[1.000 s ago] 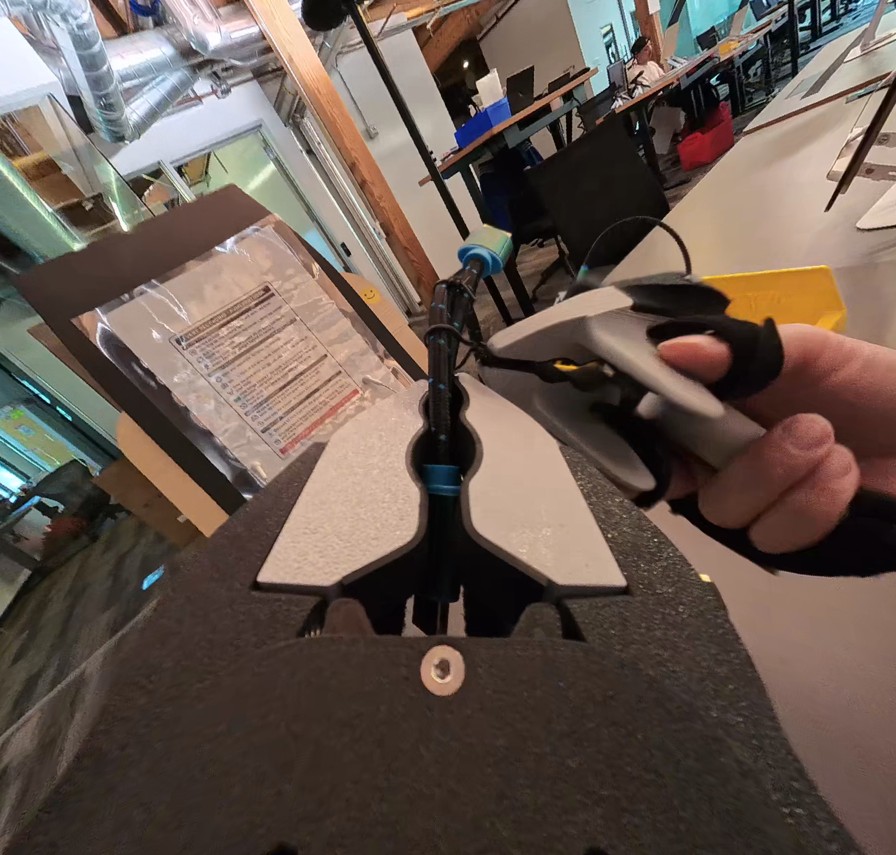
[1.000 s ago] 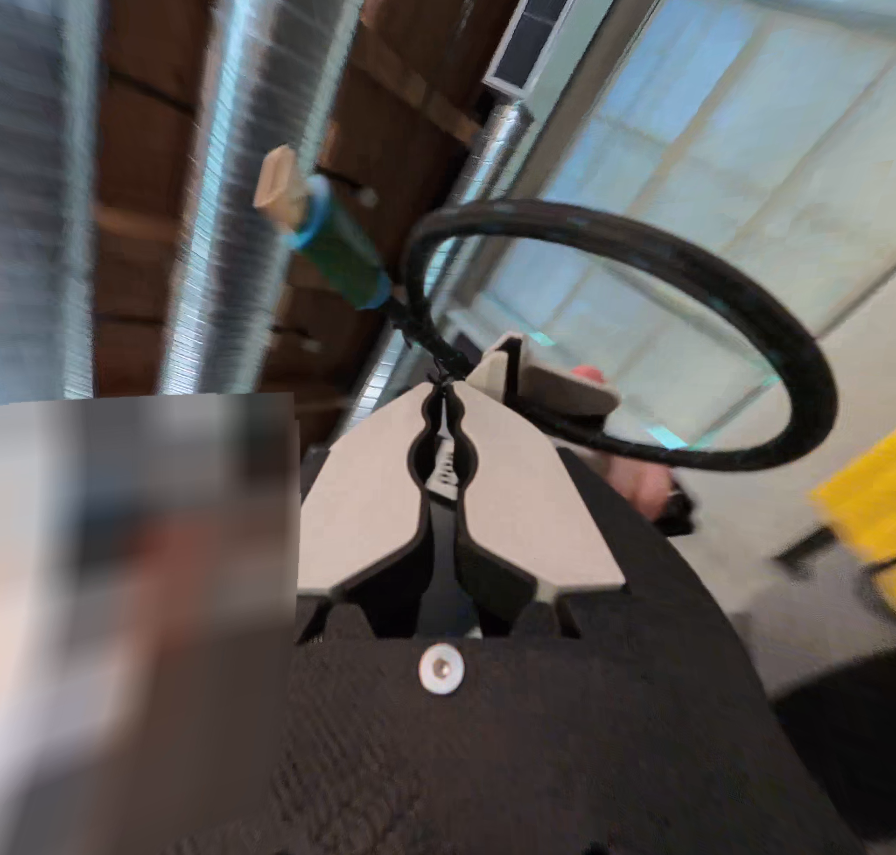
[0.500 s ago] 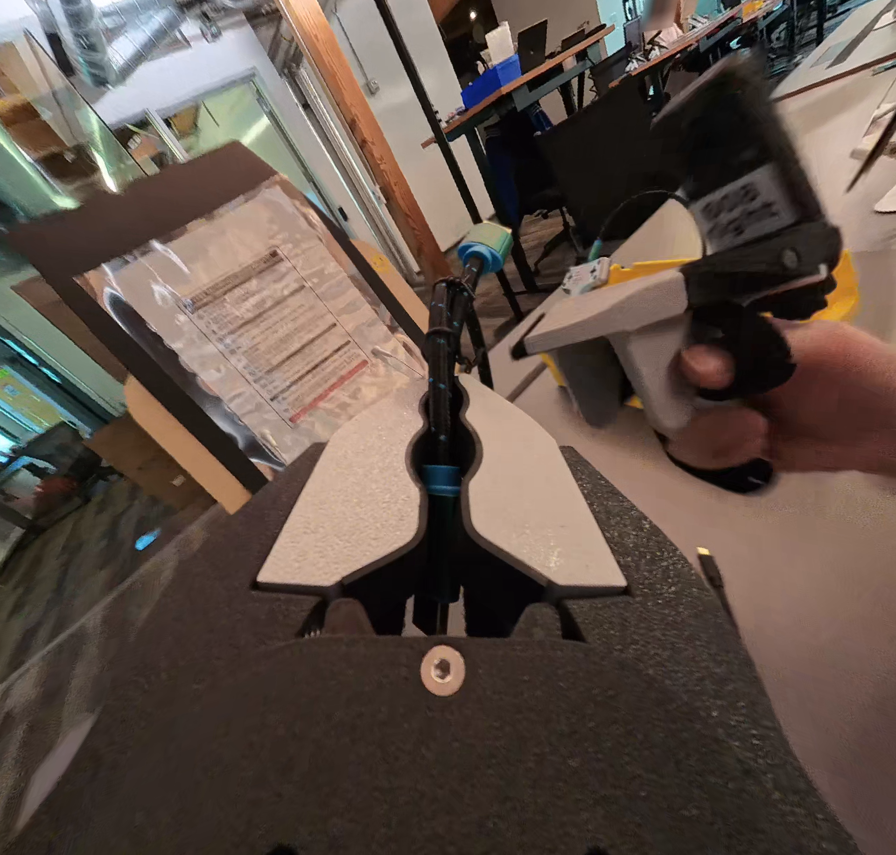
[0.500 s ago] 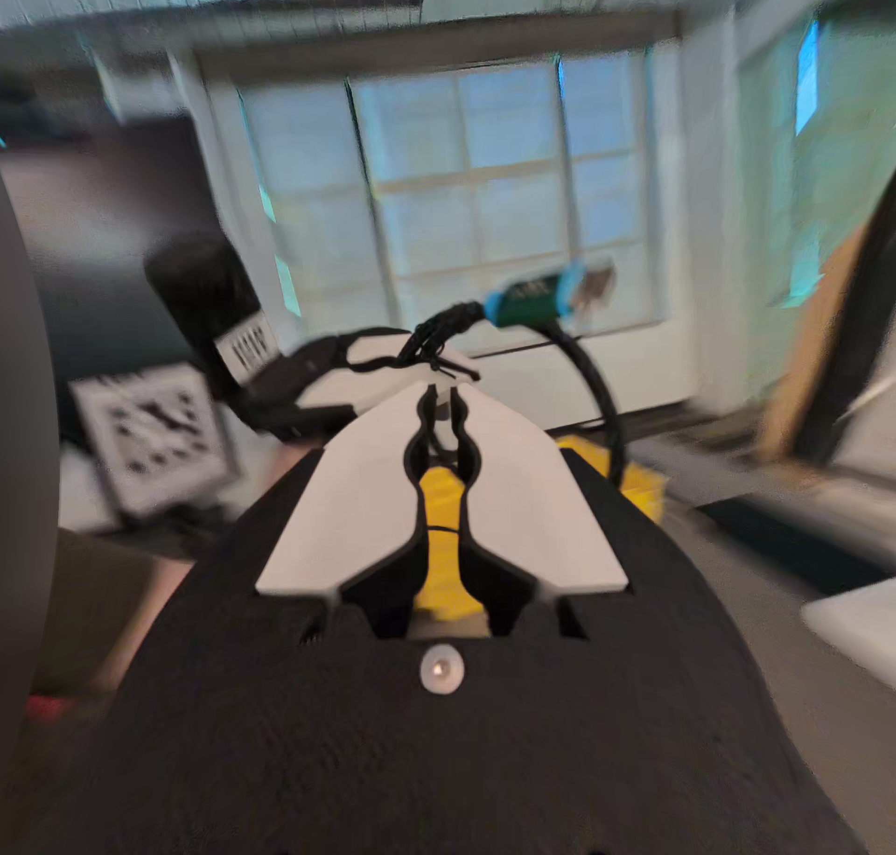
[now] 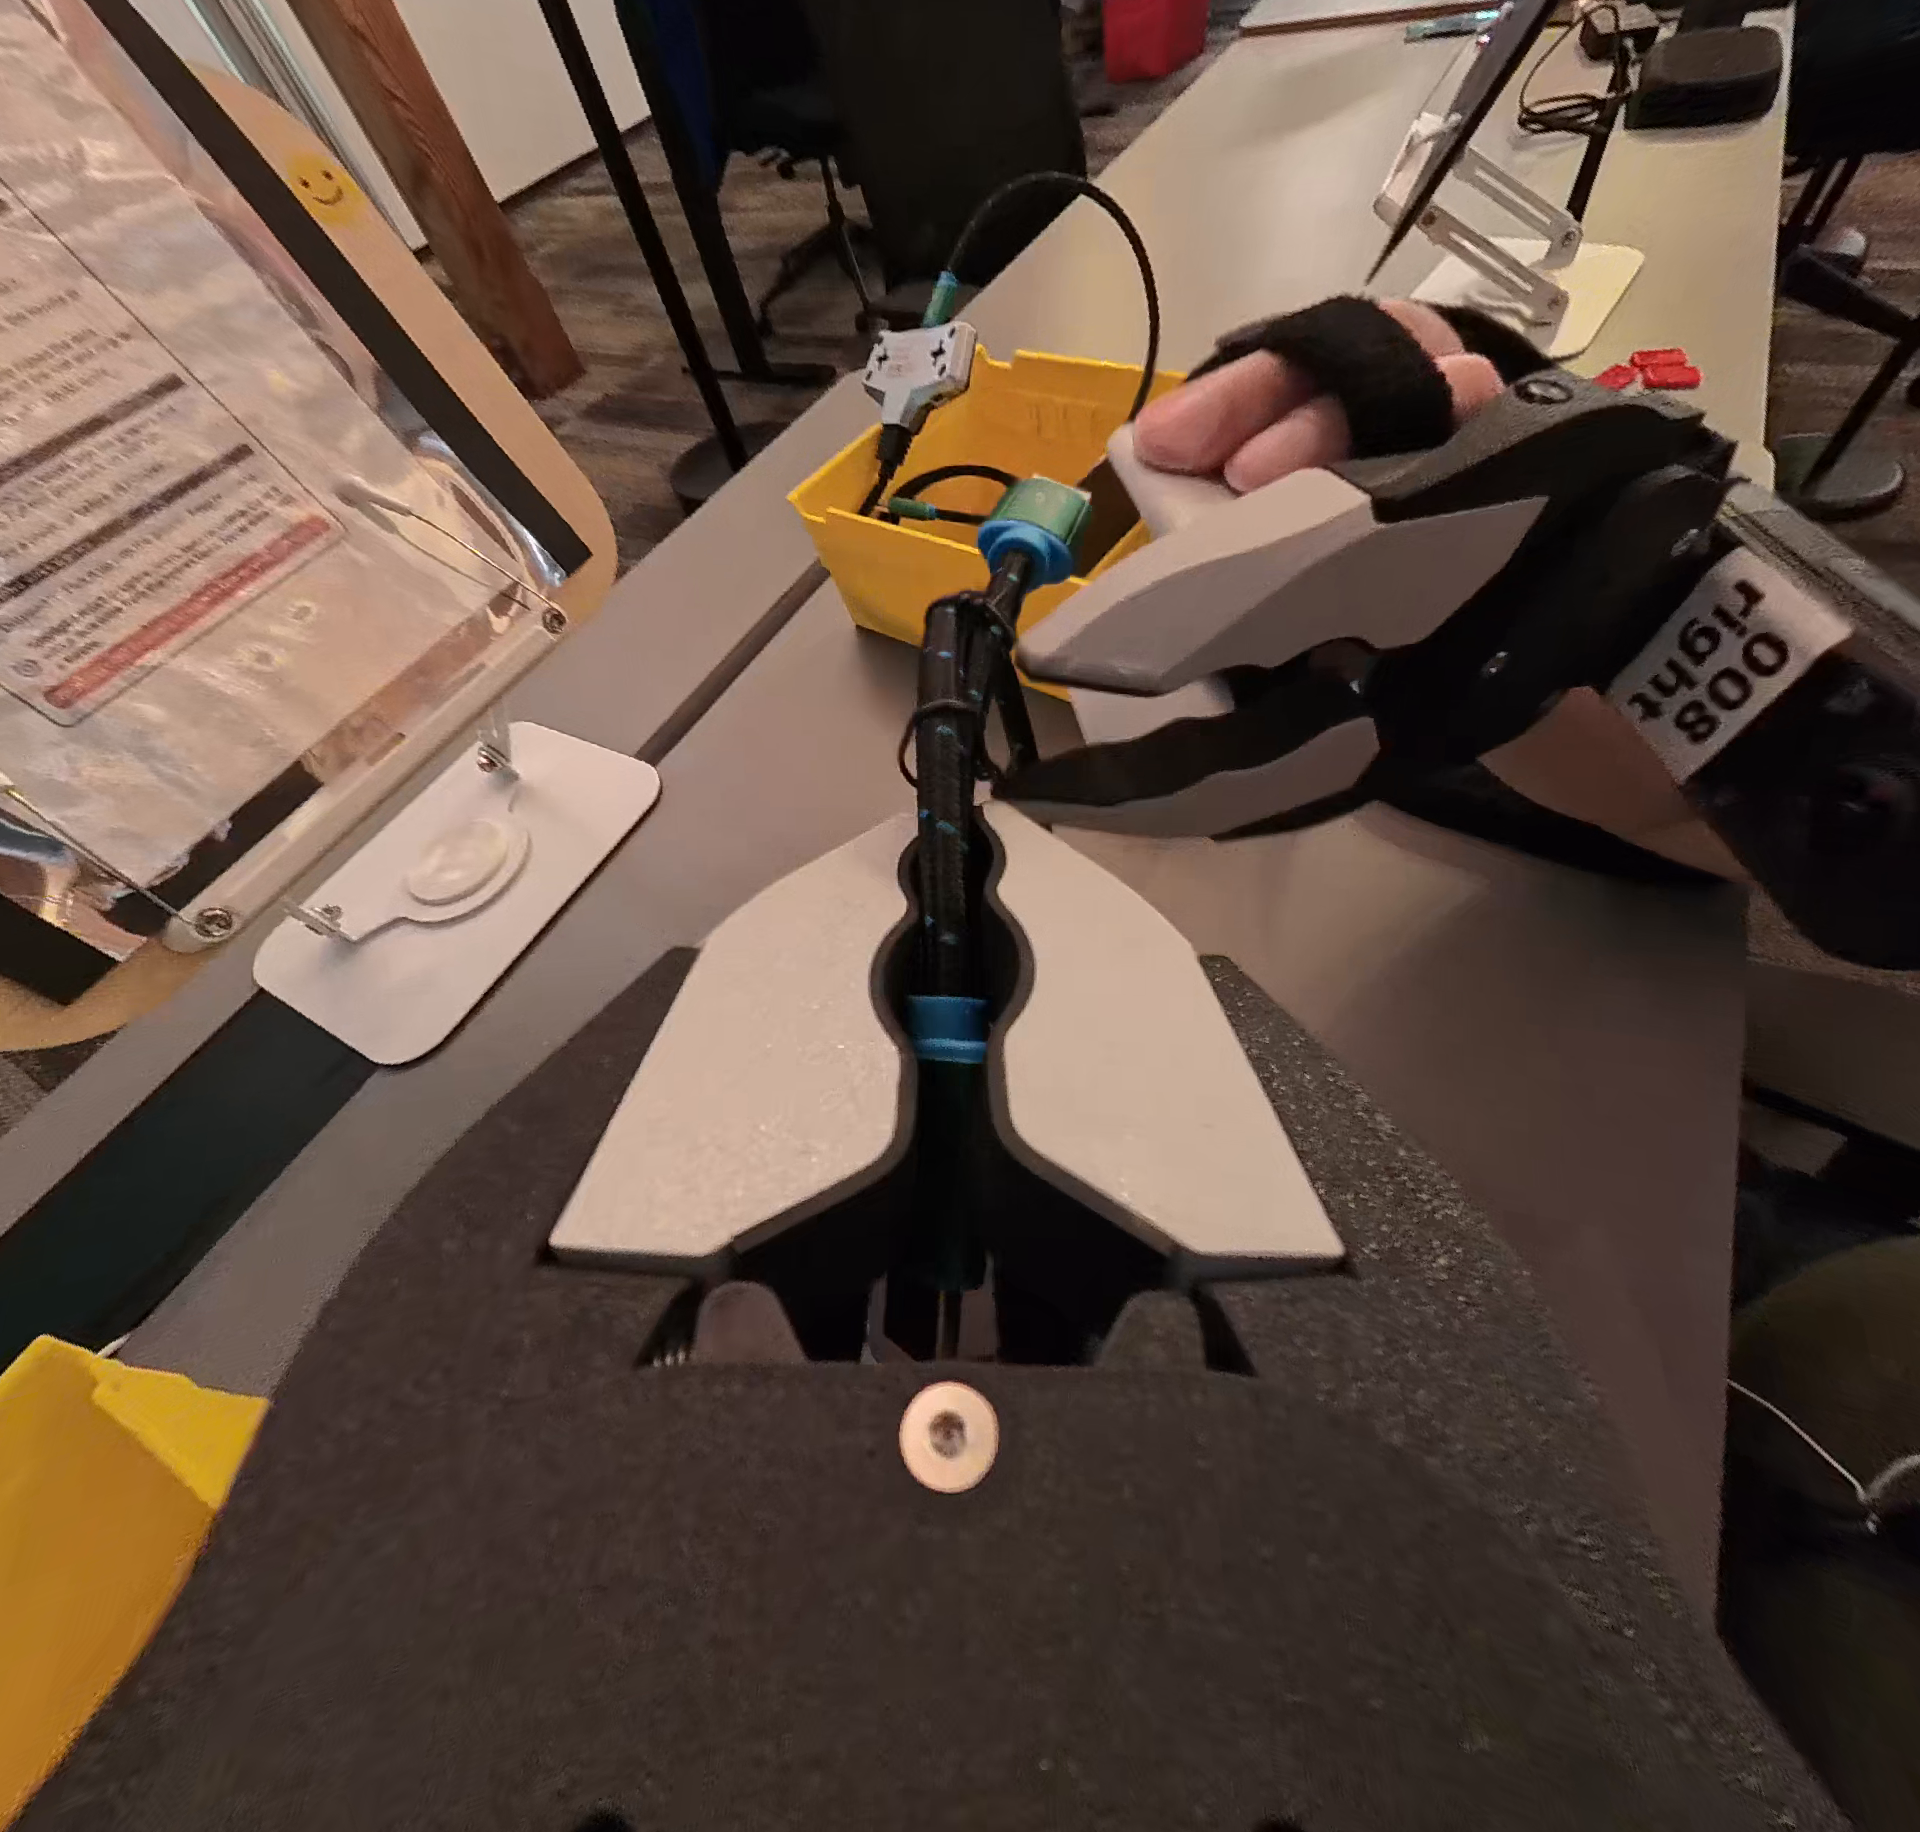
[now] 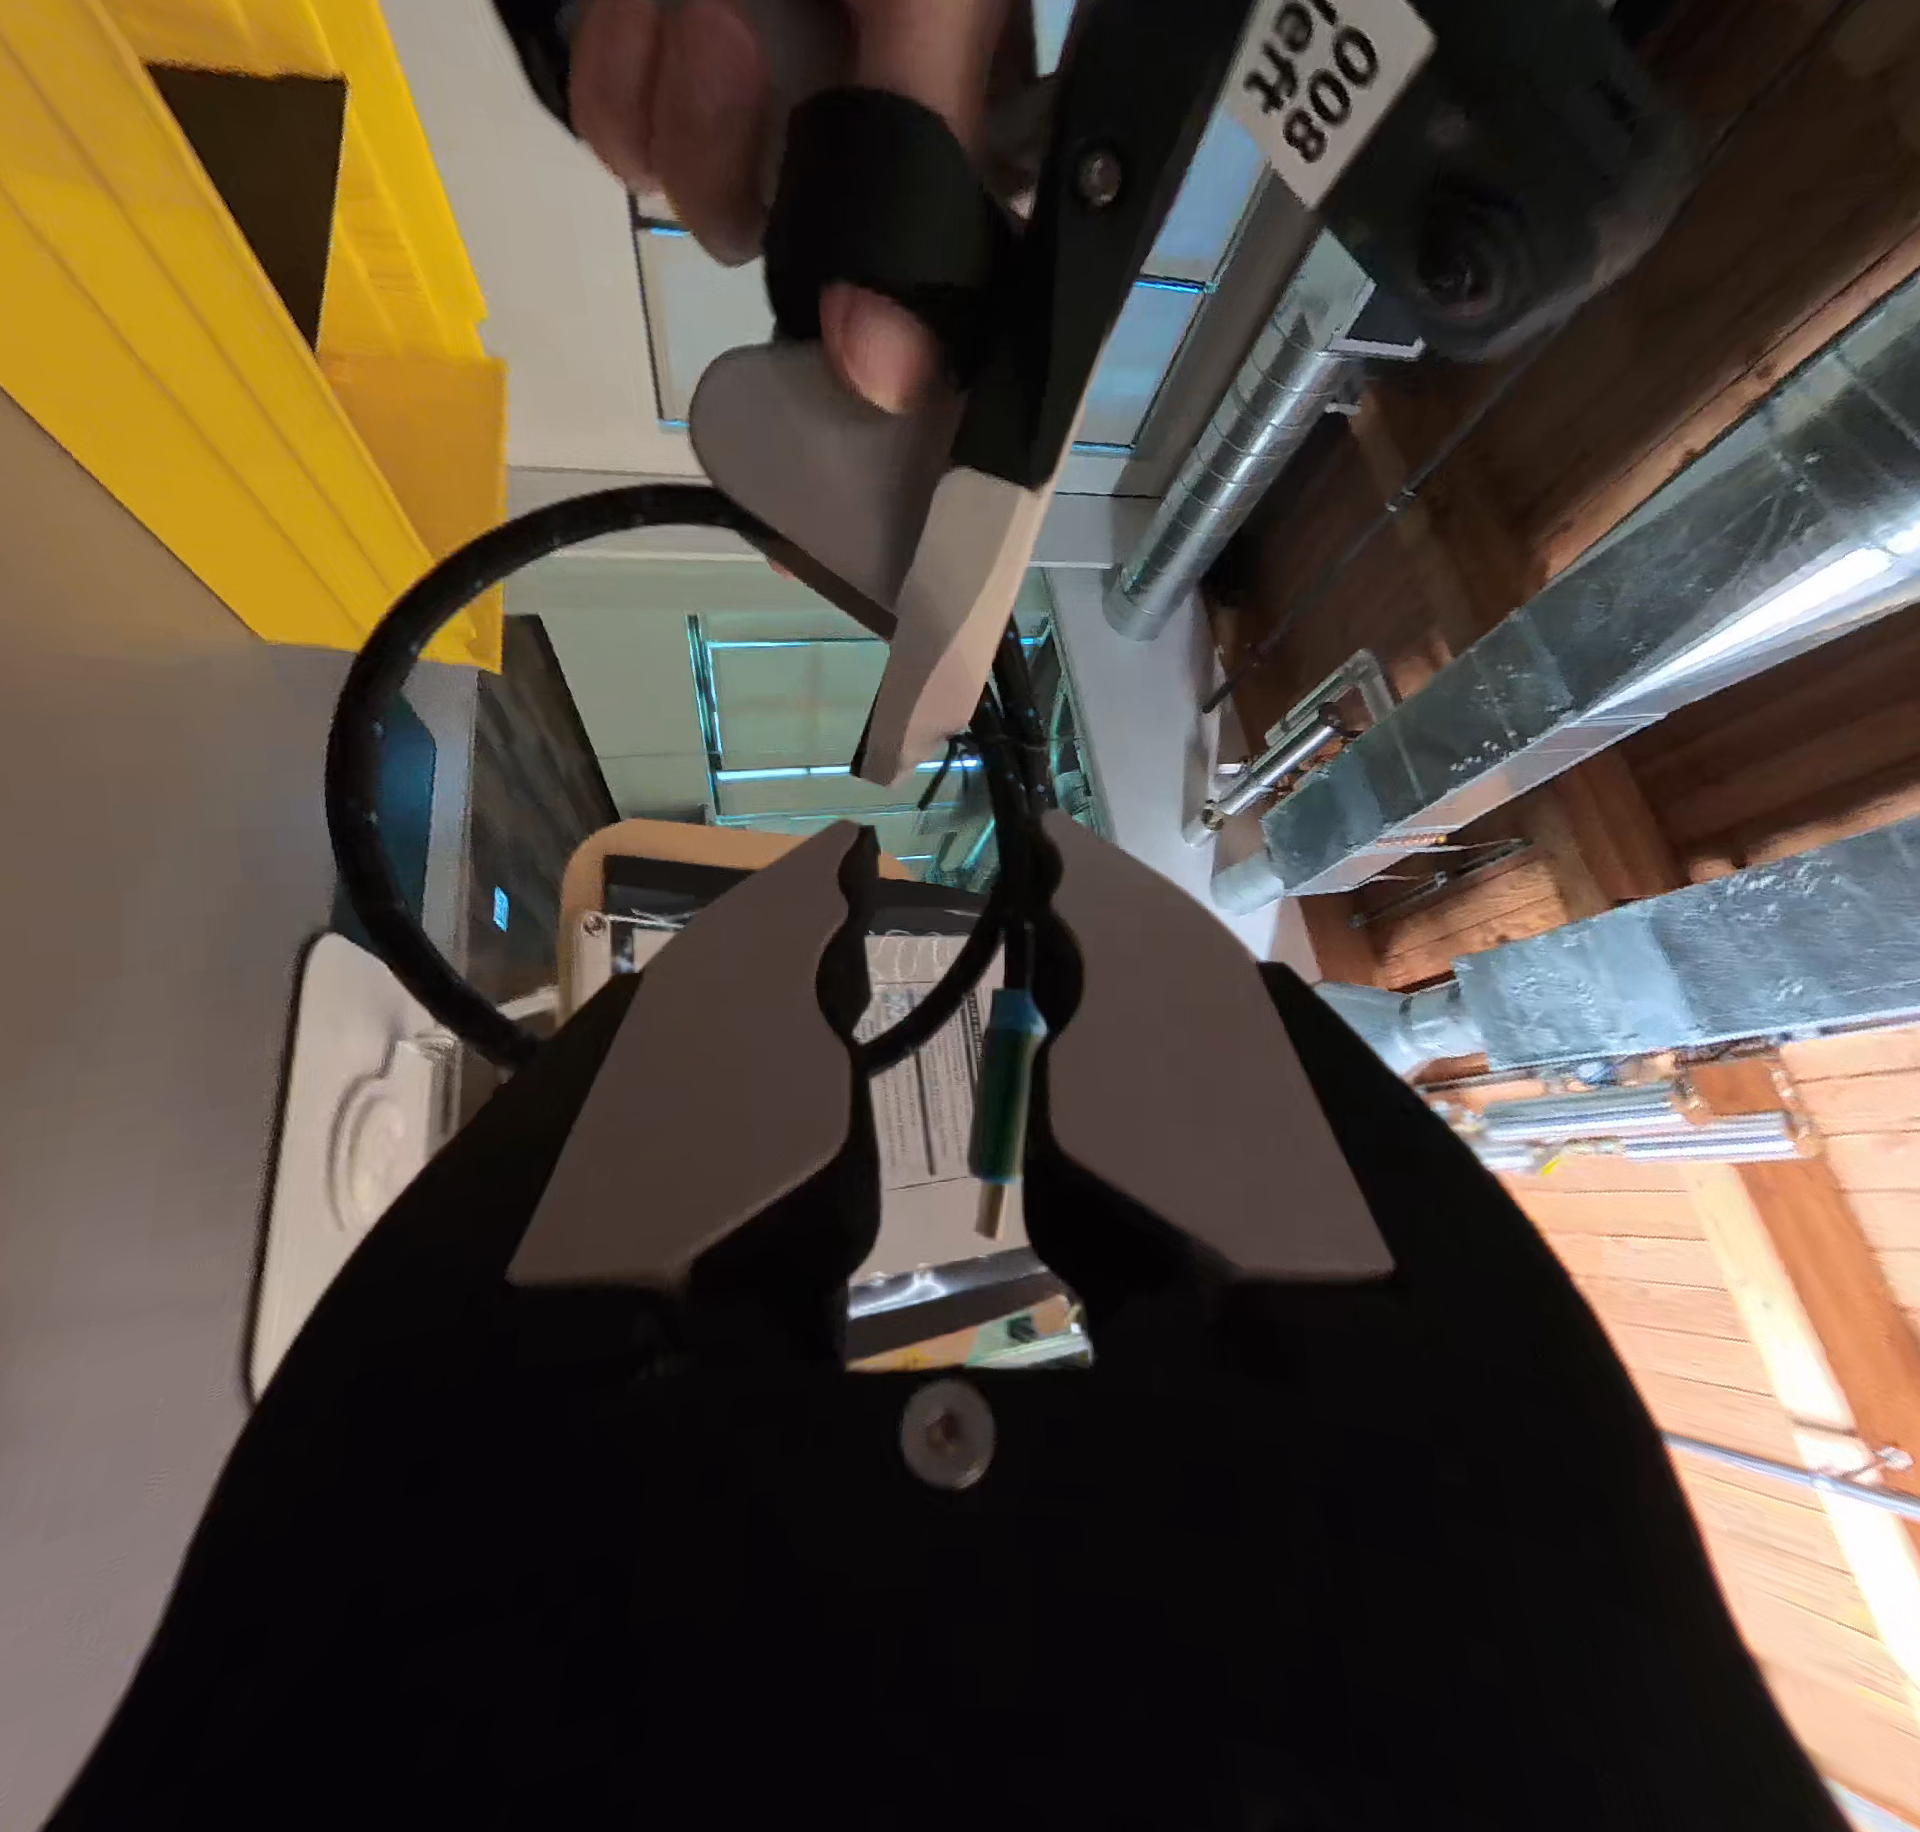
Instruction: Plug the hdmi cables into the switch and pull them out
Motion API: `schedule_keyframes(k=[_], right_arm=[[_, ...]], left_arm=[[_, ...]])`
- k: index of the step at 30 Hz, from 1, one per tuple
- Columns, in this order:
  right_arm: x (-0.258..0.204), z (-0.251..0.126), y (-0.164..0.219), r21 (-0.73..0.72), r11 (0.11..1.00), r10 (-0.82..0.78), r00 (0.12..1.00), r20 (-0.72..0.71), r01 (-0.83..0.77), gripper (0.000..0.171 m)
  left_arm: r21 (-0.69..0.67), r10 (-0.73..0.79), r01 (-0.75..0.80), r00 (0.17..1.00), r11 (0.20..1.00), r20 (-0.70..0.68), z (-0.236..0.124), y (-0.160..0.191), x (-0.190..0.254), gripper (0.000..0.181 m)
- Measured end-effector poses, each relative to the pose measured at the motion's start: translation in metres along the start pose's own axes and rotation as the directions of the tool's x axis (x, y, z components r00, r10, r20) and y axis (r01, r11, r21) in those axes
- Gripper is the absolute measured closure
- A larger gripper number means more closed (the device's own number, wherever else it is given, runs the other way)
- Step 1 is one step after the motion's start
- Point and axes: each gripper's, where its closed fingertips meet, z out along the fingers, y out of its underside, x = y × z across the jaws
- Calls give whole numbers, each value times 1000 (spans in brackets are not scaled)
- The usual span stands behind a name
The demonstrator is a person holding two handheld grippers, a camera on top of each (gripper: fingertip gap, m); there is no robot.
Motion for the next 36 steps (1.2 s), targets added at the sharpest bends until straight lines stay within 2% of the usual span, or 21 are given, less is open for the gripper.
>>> schedule_keyframes(k=[8,11,14,18,25,27,29,32,34,36], right_arm=[[-9,4,-3,-22,989,-149,989,0,149,145],[-10,4,-4,-27,979,-203,979,-8,203,152],[-9,2,-8,-5,977,-212,977,-3,212,162],[-12,0,-10,10,966,-258,966,24,258,164],[-12,-1,-12,17,969,-246,968,41,246,167],[-12,-1,-11,13,987,-160,985,66,160,168],[-8,-1,-10,6,1000,20,994,107,-21,168],[7,1,-6,9,951,306,946,103,-308,169],[14,6,-2,-14,851,524,845,107,-526,169],[20,12,0,-17,670,739,666,101,-742,169]], left_arm=[[-64,-92,86,992,994,-91,5,11,7,177],[-79,-107,99,990,992,-97,7,14,5,177],[-102,-113,101,986,990,-122,9,18,9,177],[-114,-118,101,982,988,-150,11,20,14,177],[-121,-123,103,977,987,-171,10,21,16,177],[-120,-109,91,981,989,-160,12,21,15,177],[-104,-73,60,989,993,-127,14,19,12,177],[-11,-46,45,995,999,-86,13,3,10,177],[42,-12,12,1000,999,-16,11,-5,3,177],[86,36,-44,995,995,90,9,-13,-6,177]])
